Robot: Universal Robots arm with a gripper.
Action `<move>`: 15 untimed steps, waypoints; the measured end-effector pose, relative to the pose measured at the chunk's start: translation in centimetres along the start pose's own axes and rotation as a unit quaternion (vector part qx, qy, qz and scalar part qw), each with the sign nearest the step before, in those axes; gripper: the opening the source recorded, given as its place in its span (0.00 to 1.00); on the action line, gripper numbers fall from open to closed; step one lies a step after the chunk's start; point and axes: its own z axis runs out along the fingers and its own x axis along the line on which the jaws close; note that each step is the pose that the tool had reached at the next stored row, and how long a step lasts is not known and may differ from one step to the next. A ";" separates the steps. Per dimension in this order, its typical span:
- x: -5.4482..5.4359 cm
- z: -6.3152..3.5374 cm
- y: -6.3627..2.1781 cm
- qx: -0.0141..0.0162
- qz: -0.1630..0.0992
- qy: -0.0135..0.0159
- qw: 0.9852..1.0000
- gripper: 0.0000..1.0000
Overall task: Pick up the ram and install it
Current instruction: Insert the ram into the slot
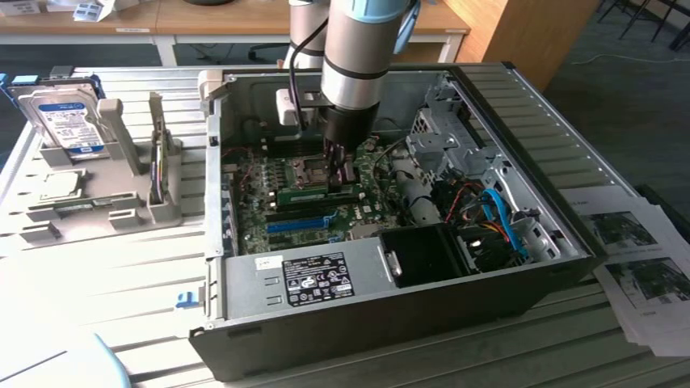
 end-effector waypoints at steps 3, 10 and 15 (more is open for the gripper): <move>0.0 0.02 -0.01 0.000 0.000 0.000 1.000 0.11; -0.1 0.01 0.00 0.000 0.000 0.000 1.000 0.11; -0.1 0.01 0.00 0.000 0.000 0.000 1.000 0.11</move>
